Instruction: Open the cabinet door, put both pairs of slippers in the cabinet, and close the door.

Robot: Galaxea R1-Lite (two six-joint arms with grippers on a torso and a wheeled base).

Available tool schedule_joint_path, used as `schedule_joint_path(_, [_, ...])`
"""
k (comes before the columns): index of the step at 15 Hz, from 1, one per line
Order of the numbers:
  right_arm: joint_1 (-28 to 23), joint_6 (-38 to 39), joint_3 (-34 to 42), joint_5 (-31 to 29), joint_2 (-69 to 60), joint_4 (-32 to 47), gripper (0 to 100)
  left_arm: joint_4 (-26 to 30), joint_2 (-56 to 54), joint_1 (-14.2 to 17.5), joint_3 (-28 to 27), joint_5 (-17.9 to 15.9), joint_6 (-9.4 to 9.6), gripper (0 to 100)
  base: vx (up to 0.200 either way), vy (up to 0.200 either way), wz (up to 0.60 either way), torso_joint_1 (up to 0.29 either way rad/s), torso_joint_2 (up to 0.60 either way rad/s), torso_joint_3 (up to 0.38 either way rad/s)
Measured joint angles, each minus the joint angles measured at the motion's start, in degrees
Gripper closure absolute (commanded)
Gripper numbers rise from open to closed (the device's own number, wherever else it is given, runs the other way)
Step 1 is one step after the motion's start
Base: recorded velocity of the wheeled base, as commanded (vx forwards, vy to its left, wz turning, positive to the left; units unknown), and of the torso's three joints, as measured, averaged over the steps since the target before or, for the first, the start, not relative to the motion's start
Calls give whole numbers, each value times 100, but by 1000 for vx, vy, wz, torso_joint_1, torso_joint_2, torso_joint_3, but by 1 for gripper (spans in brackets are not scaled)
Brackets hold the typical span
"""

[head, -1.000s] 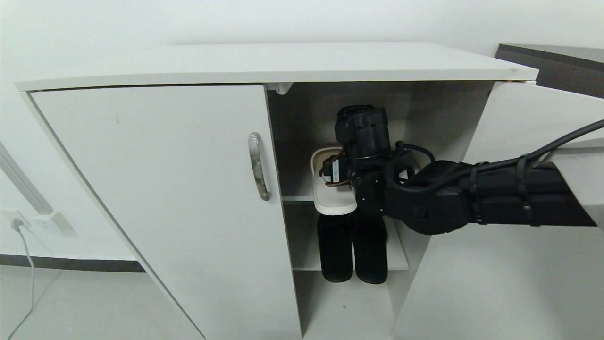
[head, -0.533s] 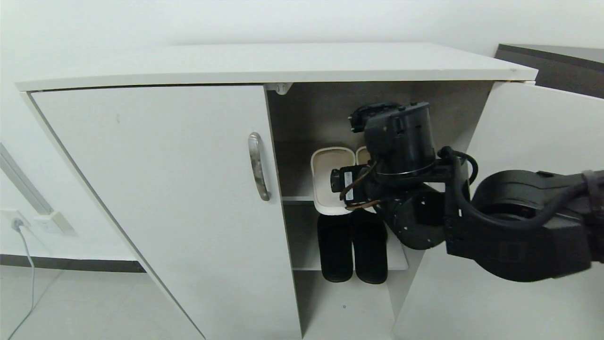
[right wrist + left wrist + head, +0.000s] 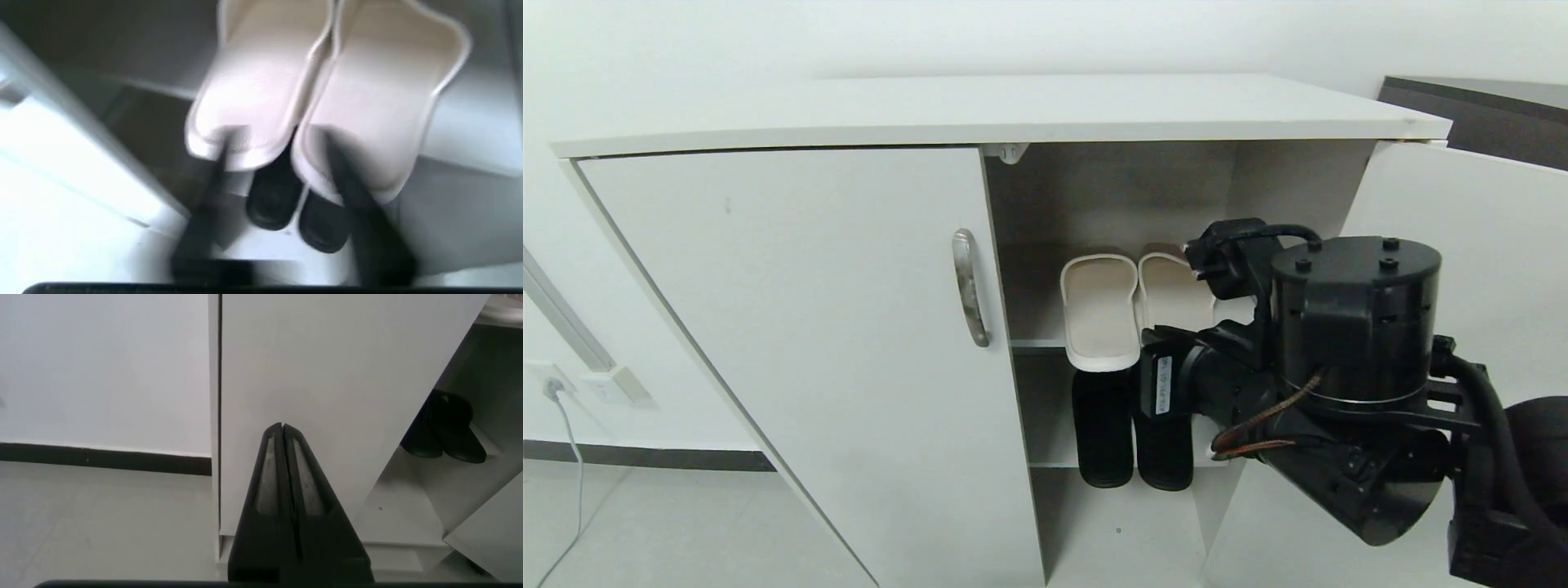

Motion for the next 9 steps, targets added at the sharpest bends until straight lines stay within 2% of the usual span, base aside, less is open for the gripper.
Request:
schedule_joint_path(4, [78,-87,404,90,-35,-182,100,0,0,0,0,0,9,100,0,0,0,0,0,0])
schedule_joint_path(9, [234,-93,530,85,243,-688,100,0,0,-2,0,0,9,100,0,0,0,0,0,0])
